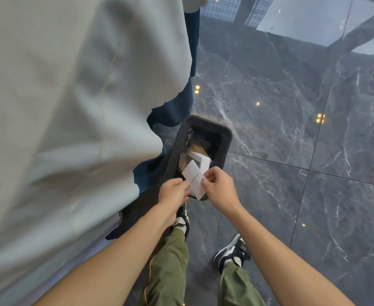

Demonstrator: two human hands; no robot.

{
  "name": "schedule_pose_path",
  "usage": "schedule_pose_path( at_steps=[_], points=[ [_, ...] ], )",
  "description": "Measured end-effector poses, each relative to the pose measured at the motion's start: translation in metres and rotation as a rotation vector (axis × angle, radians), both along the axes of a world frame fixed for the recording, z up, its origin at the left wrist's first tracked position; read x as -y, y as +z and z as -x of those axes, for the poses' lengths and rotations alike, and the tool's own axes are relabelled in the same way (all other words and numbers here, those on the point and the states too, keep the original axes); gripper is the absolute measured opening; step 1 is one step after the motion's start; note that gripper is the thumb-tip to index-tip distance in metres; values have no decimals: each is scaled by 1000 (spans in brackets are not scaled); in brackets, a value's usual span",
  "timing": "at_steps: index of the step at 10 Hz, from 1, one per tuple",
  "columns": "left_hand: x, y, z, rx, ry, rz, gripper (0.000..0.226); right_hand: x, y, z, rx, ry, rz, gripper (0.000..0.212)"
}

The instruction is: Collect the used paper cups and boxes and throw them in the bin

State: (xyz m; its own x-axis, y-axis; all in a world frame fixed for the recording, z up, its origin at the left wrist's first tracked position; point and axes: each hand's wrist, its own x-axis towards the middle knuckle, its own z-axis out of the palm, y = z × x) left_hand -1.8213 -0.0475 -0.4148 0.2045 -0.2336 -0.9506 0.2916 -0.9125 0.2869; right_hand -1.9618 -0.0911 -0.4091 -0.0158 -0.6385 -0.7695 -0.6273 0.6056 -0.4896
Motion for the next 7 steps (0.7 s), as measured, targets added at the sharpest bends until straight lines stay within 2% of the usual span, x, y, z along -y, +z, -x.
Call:
schedule_pose_path(
  at_steps=[1, 2, 5, 7],
  points=[
    [0, -4, 1, 39, -41, 4, 37, 9, -8, -17, -156, 242, 82, 14],
    [-1, -7, -2, 60, -75, 23, 37, 13, -20, -38, -266, 420, 112, 14],
    [-3, -4, -8, 91, -124, 36, 35, 14, -26, -54, -380, 490, 100, 25],
    [-4, 3, -10, 101, -183, 27, 35, 21, -18, -57, -405, 507, 128, 25]
  ],
)
